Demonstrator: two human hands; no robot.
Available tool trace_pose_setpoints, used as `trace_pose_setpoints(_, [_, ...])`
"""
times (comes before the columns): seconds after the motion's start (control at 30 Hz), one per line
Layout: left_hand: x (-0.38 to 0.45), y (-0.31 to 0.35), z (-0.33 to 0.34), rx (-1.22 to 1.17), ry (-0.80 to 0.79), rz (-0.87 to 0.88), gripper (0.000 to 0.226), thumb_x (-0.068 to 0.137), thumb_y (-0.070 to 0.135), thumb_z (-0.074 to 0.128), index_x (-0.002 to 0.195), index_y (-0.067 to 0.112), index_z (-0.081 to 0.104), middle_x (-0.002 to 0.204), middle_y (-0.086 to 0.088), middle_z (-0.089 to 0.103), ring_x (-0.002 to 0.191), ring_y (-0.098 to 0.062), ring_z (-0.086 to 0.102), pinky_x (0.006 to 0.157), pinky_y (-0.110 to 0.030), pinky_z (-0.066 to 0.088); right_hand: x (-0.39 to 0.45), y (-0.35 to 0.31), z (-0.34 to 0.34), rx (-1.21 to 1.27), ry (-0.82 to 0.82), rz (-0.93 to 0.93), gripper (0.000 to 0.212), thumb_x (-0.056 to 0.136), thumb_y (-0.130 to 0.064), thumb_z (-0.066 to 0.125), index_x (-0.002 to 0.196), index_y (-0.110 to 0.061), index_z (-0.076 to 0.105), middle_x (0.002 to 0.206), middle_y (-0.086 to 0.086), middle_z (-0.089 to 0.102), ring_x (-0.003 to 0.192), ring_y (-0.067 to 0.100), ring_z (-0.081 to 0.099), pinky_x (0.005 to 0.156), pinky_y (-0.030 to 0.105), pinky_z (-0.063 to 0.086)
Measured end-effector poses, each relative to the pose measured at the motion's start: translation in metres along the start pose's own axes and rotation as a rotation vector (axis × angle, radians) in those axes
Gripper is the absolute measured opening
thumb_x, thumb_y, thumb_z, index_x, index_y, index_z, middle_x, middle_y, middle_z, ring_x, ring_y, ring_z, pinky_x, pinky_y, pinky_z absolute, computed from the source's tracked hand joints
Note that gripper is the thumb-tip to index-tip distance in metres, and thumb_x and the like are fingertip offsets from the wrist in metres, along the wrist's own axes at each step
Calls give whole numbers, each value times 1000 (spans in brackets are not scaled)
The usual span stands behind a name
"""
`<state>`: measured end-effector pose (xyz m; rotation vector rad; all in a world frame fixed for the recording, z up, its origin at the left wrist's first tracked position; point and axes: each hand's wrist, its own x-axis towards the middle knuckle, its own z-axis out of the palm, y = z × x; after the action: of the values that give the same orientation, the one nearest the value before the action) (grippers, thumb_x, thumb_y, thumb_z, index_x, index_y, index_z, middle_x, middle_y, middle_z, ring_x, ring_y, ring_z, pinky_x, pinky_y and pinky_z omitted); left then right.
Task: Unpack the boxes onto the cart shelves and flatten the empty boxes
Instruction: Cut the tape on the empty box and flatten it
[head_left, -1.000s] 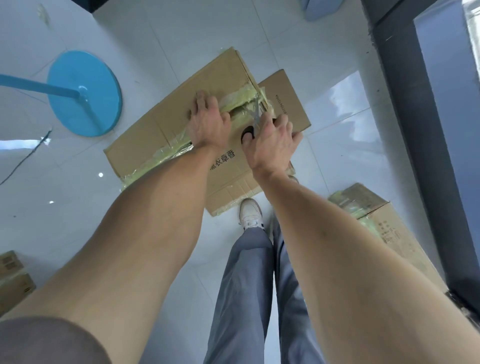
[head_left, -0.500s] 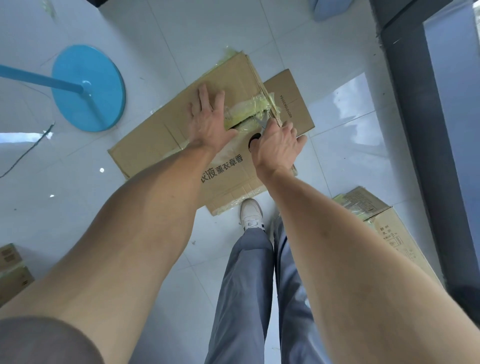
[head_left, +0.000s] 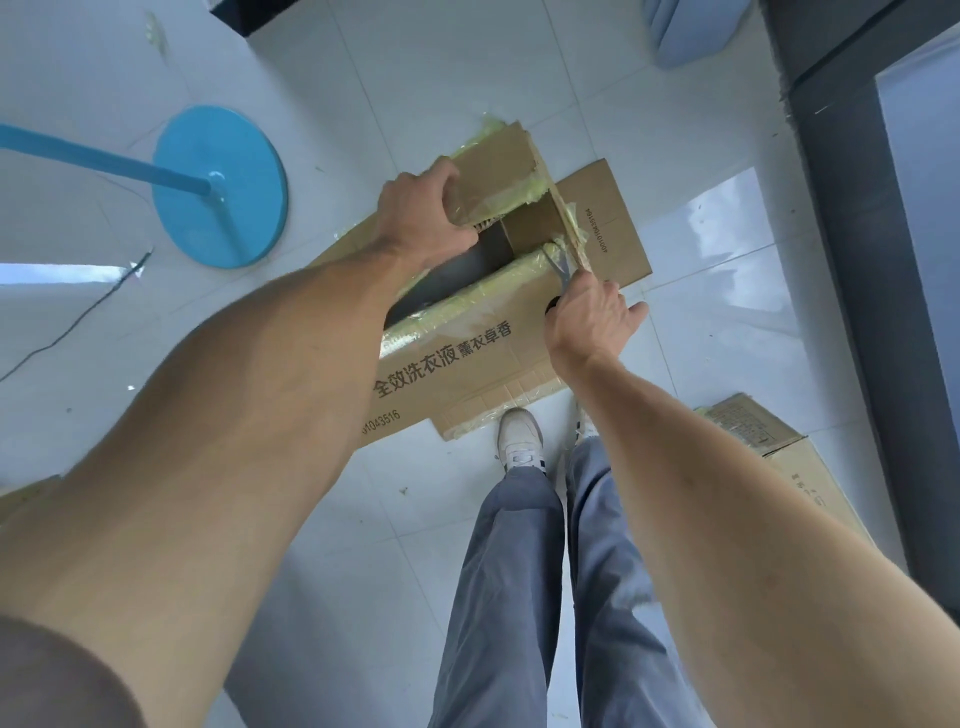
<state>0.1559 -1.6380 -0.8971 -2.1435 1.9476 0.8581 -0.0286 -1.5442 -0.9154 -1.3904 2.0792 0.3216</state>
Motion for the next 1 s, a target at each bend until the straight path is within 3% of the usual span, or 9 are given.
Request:
trace_pose_setpoints(0.1, [-5, -4, -7, 44, -160, 63, 67, 71, 47, 78, 128, 20, 55, 117, -1, 67, 106, -25, 63, 95, -29, 44, -8, -4, 3, 3, 30, -7, 21, 93, -9, 40, 108, -17, 53, 92, 6, 50, 81, 25, 41, 93, 45, 33])
trace_pose_setpoints(0.2, [-22, -13, 4, -38, -74, -70, 72, 86, 56, 65, 142, 16, 46, 141, -8, 53, 128, -26, 50, 107, -36, 38, -26, -8, 8, 44, 120, -23, 24, 88, -12, 47, 111, -17, 51, 91, 5, 46, 81, 25, 38, 81, 41, 29])
trace_pose_setpoints(0.37, [-64, -70, 18, 79, 68, -362, 55, 96, 34, 55, 143, 10, 41, 138, -16, 49, 120, -33, 52, 97, -42, 45, -68, -3, 28, -51, 85, -363, 25, 88, -23, 56, 111, -16, 52, 95, 7, 54, 87, 28, 50, 83, 43, 34])
trace_pose_setpoints(0.47, [-92, -115, 27, 137, -7, -462, 70, 90, 42, 63, 147, 13, 34, 139, -18, 43, 121, -37, 48, 93, -46, 45, -83, -13, 46, -56, -36, -459, 28, 88, -23, 56, 115, -15, 53, 94, 8, 55, 89, 30, 54, 82, 42, 36])
trace_pose_setpoints(0.57, [-109, -156, 33, 182, -74, -502, 97, 77, 55, 73, 151, 15, 25, 151, -21, 29, 134, -39, 36, 102, -48, 40, -96, -32, 67, -33, -80, -430, 28, 88, -23, 56, 114, -13, 53, 97, 9, 59, 92, 30, 58, 84, 42, 39])
trace_pose_setpoints(0.7, [-104, -191, 42, 254, -156, -440, 129, 54, 67, 84, 153, 21, 15, 161, -26, 0, 150, -44, 5, 118, -56, 17, -116, -56, 97, -19, -118, -384, 33, 87, -25, 54, 119, -13, 53, 97, 9, 60, 89, 31, 59, 83, 40, 38])
trace_pose_setpoints(0.83, [-87, -215, 45, 357, -198, -297, 147, 46, 73, 83, 155, 28, -5, 161, -27, -10, 150, -44, -4, 118, -60, 12, -141, -77, 131, 45, -65, -228, 31, 87, -28, 54, 114, -13, 49, 94, 9, 60, 89, 31, 58, 76, 38, 29])
trace_pose_setpoints(0.93, [-76, -222, 39, 428, -218, -192, 148, 44, 78, 78, 153, 32, -11, 160, -27, 7, 147, -44, 15, 113, -60, 25, -154, -93, 152, 155, -11, -115, 30, 88, -29, 56, 112, -13, 49, 95, 9, 62, 98, 31, 57, 81, 40, 38])
trace_pose_setpoints(1.0, [-76, -224, 32, 430, -209, -135, 142, 39, 79, 73, 151, 35, -3, 147, -27, 29, 131, -43, 37, 98, -58, 42, -163, -104, 159, 219, 37, -36, 28, 88, -27, 58, 110, -13, 49, 88, 4, 58, 102, 32, 56, 82, 42, 41])
